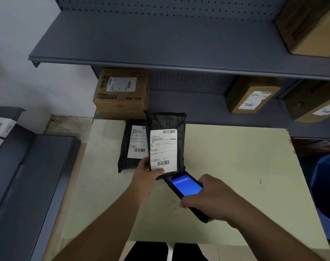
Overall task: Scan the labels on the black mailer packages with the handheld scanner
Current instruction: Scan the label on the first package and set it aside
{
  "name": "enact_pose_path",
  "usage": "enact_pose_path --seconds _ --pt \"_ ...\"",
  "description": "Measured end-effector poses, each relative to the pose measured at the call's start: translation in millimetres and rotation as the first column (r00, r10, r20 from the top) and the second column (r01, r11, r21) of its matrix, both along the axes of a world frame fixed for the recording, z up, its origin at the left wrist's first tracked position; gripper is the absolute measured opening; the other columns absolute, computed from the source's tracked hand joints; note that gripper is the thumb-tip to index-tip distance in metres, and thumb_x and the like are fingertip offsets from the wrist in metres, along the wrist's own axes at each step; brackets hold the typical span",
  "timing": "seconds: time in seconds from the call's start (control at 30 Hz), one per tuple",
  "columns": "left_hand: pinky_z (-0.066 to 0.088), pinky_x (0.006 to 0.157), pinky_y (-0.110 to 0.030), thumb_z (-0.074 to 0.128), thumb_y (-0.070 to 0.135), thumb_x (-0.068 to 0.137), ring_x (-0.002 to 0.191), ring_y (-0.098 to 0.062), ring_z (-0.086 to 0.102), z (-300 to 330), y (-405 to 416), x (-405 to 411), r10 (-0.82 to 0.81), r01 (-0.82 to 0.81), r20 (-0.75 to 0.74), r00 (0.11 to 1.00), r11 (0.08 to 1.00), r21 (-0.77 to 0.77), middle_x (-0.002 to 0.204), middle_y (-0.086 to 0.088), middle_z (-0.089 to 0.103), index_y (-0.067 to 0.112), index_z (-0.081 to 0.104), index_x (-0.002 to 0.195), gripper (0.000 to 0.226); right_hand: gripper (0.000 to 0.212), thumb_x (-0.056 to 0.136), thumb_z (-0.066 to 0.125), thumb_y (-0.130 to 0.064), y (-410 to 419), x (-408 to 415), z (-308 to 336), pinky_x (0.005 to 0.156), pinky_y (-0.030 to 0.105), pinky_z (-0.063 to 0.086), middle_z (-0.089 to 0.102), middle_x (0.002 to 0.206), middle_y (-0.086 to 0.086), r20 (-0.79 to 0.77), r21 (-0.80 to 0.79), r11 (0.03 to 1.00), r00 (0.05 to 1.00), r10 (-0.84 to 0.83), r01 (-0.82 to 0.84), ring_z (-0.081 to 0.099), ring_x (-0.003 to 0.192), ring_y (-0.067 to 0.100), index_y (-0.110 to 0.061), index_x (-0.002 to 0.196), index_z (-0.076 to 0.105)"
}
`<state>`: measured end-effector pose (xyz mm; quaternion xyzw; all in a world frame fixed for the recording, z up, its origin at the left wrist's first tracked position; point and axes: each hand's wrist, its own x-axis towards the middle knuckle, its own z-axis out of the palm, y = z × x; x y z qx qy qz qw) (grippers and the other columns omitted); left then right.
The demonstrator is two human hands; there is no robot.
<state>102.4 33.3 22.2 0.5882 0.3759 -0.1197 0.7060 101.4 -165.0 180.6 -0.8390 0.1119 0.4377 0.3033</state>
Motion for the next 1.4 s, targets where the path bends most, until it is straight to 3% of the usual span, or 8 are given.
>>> enact_pose_path --seconds 0.37,0.53,0.8,1.4 --pt "0.059 0.100 -0.045 0.075 -0.006 0.082 0.109 -0.023 0.074 -0.5 -2.0 -8.8 -0.004 0.005 -0.009 1.000 1.000 0.015 0.118 -0.001 0.077 0.017 0.059 0.133 0.058 0.057 0.059 0.083 -0.050 -0.5 -6.3 -3.4 0.064 0.031 0.054 0.070 0.098 0.001 0.003 0.007 1.000 1.000 0.000 0.000 0.067 0.075 0.016 -0.025 0.103 0.057" --pt "0.060 0.094 -0.040 0.069 -0.004 0.084 0.105 -0.022 0.075 0.3 -2.8 -11.7 -0.036 0.037 -0.006 0.999 0.995 0.088 0.119 0.002 0.076 0.026 0.063 0.129 0.054 0.062 0.055 0.081 -0.053 0.9 -11.5 -4.9 0.069 0.035 0.057 0.071 0.100 0.002 0.012 -0.002 1.000 1.000 0.016 -0.016 0.074 0.089 0.023 -0.024 0.104 0.056" --pt "0.059 0.100 -0.048 0.074 -0.007 0.082 0.109 -0.026 0.074 1.0 -3.9 -14.0 0.008 -0.007 -0.009 1.000 1.000 0.022 0.121 -0.005 0.077 0.018 0.059 0.132 0.058 0.054 0.066 0.084 -0.042 -3.4 -15.3 -6.0 0.059 0.027 0.051 0.069 0.099 0.002 -0.025 0.021 0.998 0.998 -0.057 0.058 0.063 0.070 0.016 -0.021 0.106 0.056" --pt "0.058 0.101 -0.050 0.070 -0.004 0.085 0.110 -0.029 0.073 -1.1 -1.8 -18.2 0.016 -0.015 -0.020 1.000 0.998 0.053 0.119 -0.001 0.075 0.020 0.059 0.133 0.055 0.061 0.056 0.081 -0.053 -5.6 -24.7 -6.9 0.066 0.032 0.052 0.071 0.103 0.005 -0.034 0.038 0.998 0.998 -0.046 0.047 0.065 0.076 0.018 -0.024 0.103 0.057"
